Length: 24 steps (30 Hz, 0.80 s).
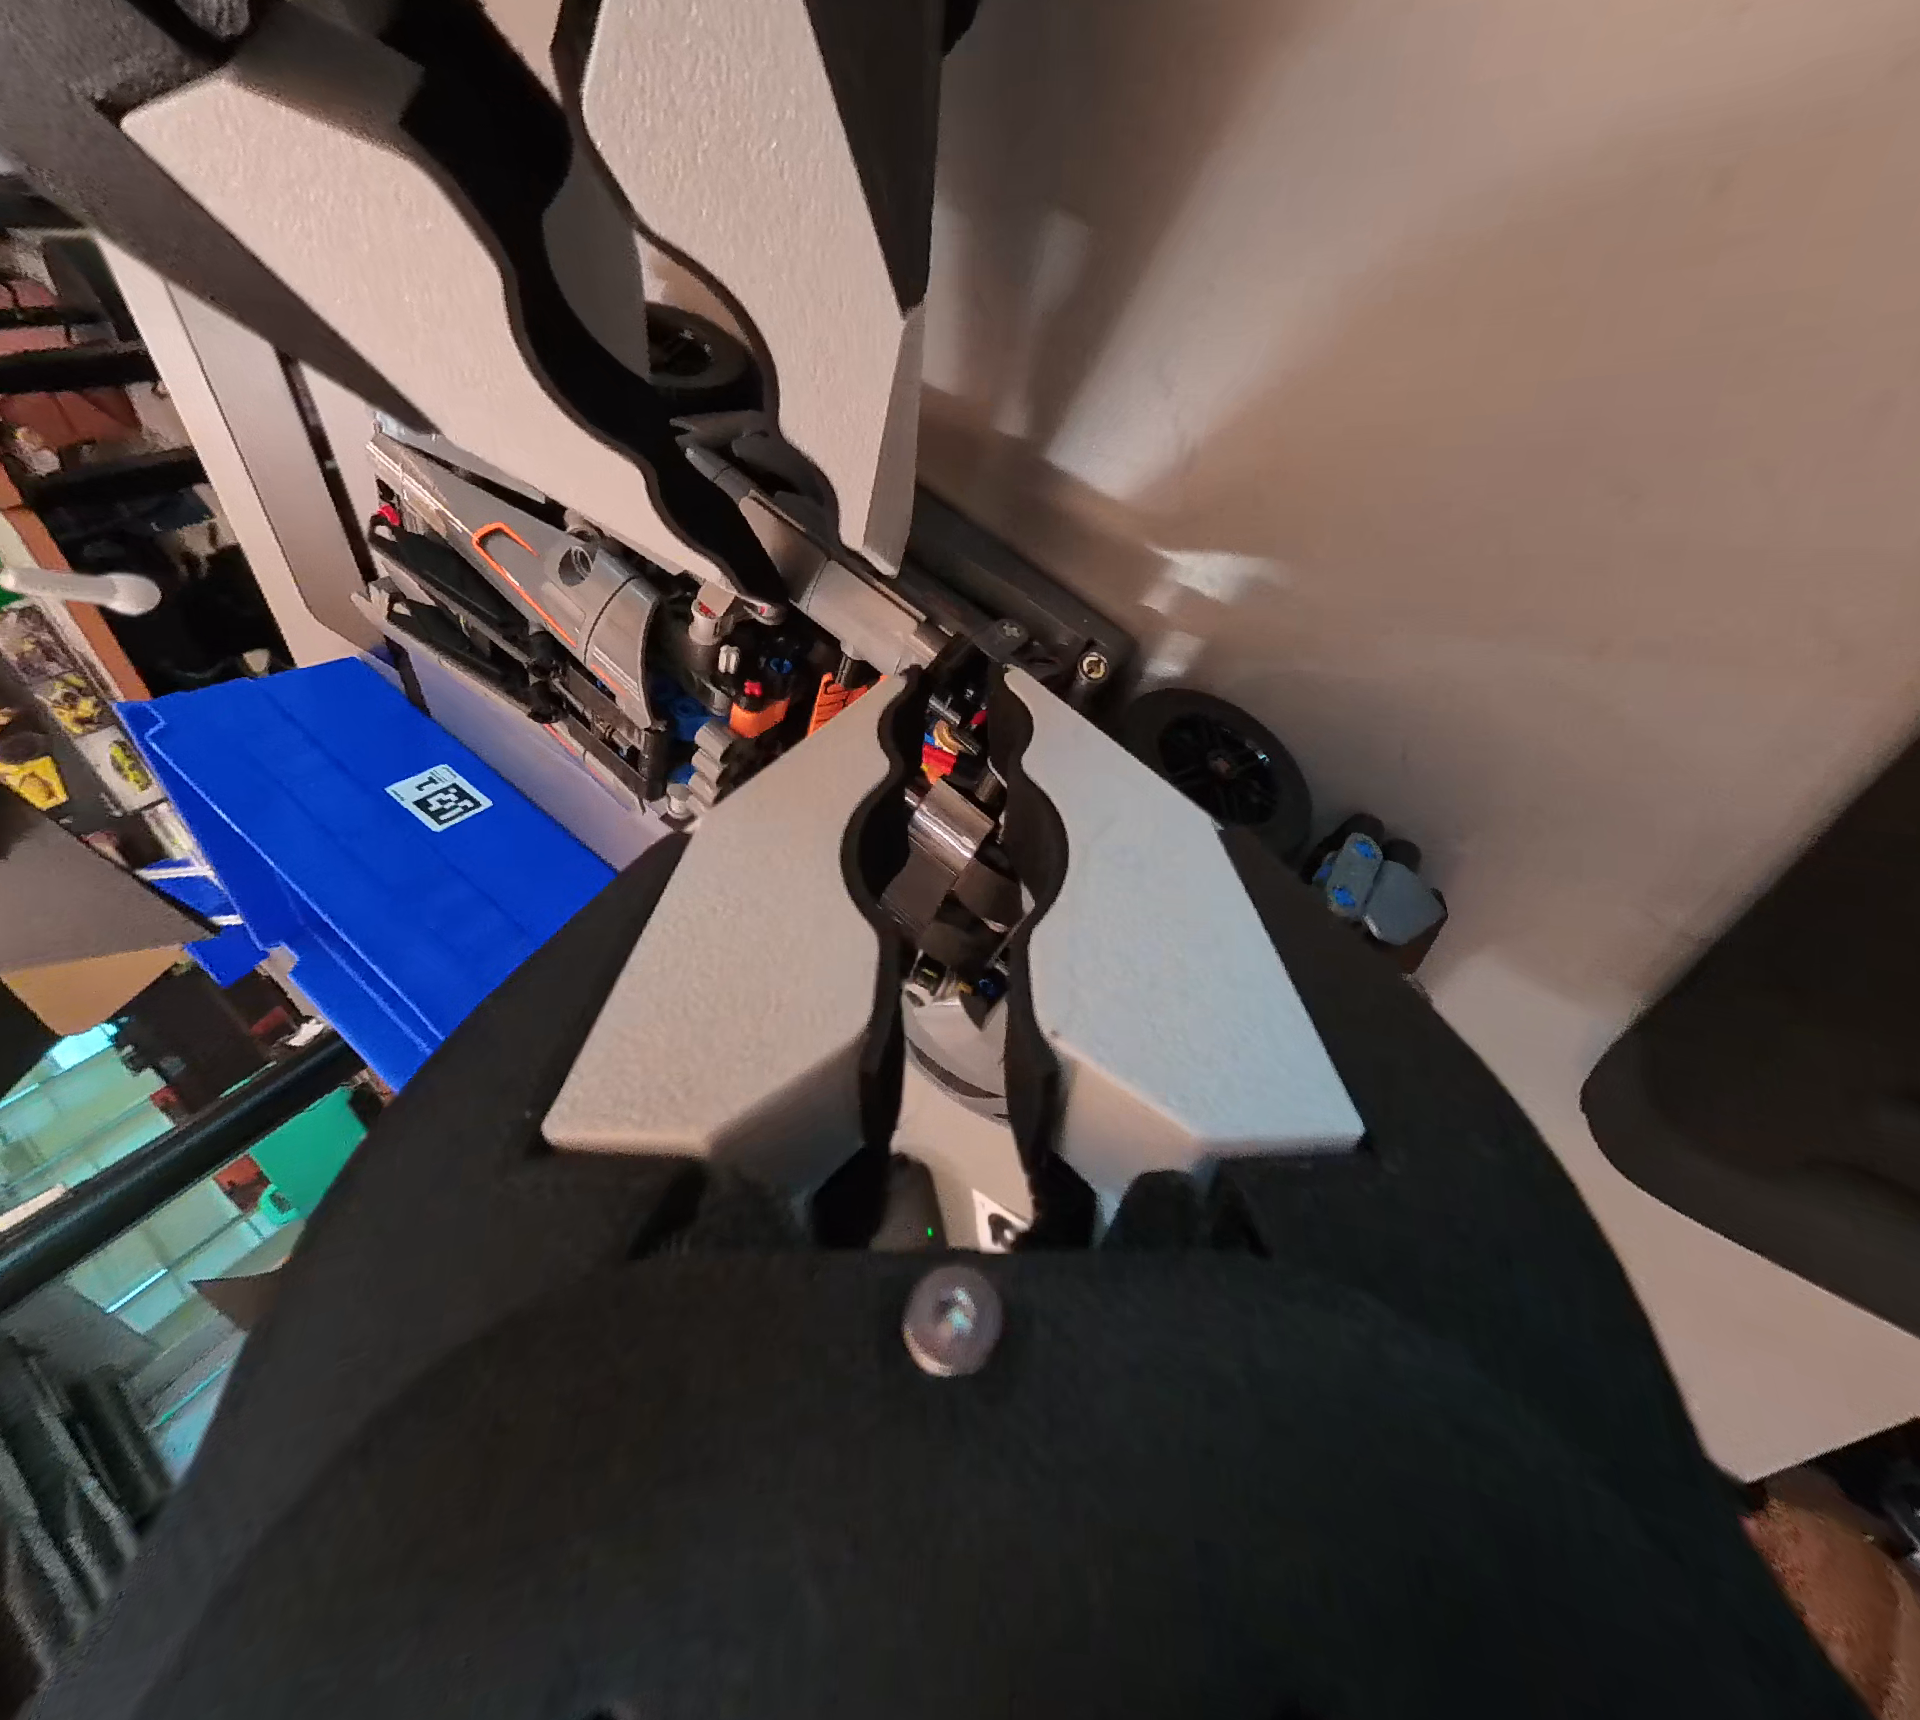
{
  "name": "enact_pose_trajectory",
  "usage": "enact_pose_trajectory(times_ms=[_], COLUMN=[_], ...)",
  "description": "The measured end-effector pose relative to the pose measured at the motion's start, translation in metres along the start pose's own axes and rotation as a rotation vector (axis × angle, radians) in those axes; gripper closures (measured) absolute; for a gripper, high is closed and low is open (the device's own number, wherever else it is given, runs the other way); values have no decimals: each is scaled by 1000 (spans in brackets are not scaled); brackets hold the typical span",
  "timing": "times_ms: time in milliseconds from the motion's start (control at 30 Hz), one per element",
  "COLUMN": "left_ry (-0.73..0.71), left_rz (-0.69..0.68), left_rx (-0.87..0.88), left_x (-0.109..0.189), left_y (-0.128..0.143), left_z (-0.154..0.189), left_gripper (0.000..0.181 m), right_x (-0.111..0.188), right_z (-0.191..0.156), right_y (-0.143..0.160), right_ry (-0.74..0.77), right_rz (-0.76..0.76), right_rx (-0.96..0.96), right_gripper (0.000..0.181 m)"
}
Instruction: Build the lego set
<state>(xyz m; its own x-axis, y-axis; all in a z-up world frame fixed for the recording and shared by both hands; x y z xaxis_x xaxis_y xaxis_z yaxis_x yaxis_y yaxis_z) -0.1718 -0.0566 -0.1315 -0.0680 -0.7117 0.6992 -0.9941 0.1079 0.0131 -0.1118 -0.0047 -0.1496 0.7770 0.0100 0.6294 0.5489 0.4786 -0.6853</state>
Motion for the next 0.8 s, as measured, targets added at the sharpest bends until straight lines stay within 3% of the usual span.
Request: enact_pose_trajectory(times_ms=[233,667,800], left_ry=[31,-103,-128], left_rz=[-6,-57,-26], left_rx=[-45,263,195], left_x=[-1,-1,0], left_y=[-1,0,2], left_z=[-2,7,7], left_gripper=[172,176,174], right_x=[0,0,0], right_z=[0,1,1], right_y=[0,1,0], right_ry=[-1,3,3], right_rz=[0,-6,-4], right_rx=[1,0,-2], right_gripper=[163,163,163])
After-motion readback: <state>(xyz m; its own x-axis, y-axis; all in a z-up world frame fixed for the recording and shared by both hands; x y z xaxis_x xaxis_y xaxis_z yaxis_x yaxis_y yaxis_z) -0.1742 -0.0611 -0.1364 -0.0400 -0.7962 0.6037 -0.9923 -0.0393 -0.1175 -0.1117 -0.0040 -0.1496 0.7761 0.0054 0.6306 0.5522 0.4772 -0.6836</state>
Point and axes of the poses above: each gripper's, where its closed fingertips meet, x back along the fingers, y out of its underside, z = x × y across the jaws, the point moved 6 cm from there along x, back along the fingers, and after that the axes turned 12 degrees about -y, right-handed, at the moved point
